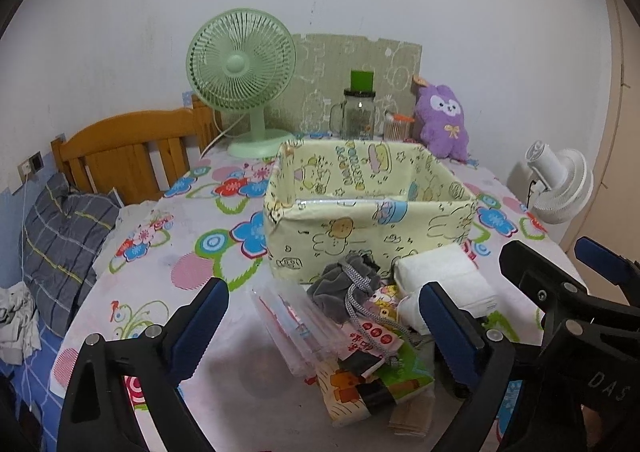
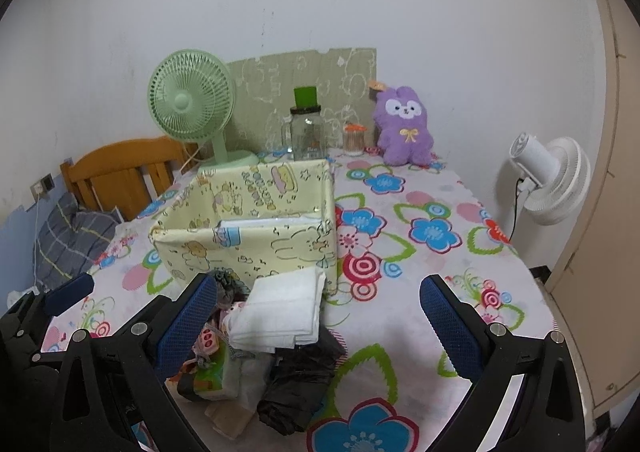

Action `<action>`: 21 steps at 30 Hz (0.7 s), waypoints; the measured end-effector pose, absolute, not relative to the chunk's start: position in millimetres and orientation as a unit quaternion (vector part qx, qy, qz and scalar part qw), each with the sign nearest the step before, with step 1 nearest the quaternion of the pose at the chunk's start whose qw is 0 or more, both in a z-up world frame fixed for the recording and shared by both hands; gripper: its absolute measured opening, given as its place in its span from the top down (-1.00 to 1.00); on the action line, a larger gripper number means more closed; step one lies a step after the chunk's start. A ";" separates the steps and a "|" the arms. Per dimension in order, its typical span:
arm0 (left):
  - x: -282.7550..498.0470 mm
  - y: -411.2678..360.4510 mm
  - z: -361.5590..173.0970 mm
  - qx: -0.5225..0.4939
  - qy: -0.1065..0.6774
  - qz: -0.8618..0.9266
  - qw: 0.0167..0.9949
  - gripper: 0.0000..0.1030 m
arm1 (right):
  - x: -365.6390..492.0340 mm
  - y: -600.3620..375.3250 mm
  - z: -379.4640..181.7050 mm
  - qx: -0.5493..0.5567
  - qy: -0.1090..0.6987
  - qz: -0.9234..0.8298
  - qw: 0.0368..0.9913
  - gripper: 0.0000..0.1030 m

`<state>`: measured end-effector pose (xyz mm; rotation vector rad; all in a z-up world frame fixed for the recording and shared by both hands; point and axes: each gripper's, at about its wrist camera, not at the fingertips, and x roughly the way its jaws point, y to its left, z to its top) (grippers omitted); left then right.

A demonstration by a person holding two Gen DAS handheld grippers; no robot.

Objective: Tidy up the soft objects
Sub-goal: 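Move both grippers down toward the pile of items beside the basket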

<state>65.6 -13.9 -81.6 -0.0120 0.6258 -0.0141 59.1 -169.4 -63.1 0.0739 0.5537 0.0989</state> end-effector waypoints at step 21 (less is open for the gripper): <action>106.1 3.2 -123.6 -0.022 0.382 0.028 0.923 -0.62 | 106.9 -146.0 -103.1 0.027 0.341 0.059 0.938 -0.95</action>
